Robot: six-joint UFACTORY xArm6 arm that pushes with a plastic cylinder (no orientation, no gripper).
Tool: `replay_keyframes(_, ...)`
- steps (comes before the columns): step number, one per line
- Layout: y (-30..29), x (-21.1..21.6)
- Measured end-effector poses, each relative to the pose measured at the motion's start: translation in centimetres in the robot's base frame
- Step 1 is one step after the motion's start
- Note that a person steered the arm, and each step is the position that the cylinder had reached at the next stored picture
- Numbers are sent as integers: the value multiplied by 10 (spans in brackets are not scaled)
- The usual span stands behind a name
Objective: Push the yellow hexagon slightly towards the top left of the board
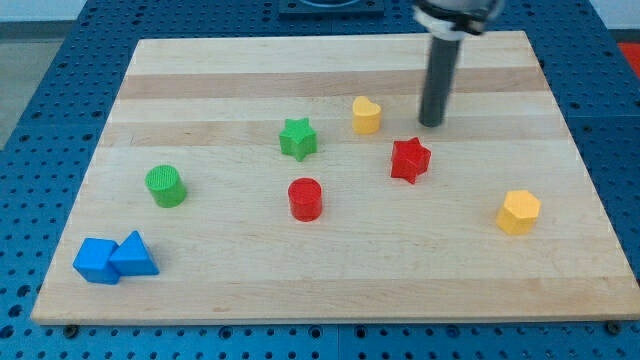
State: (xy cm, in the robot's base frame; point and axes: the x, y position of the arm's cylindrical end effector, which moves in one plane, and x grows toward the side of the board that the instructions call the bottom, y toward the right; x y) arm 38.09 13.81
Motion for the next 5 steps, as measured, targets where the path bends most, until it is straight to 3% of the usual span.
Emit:
replay_keyframes(1, -59, 1)
replay_keyframes(3, -106, -62)
replay_keyframes(4, -71, -5)
replay_keyframes(5, -116, 9)
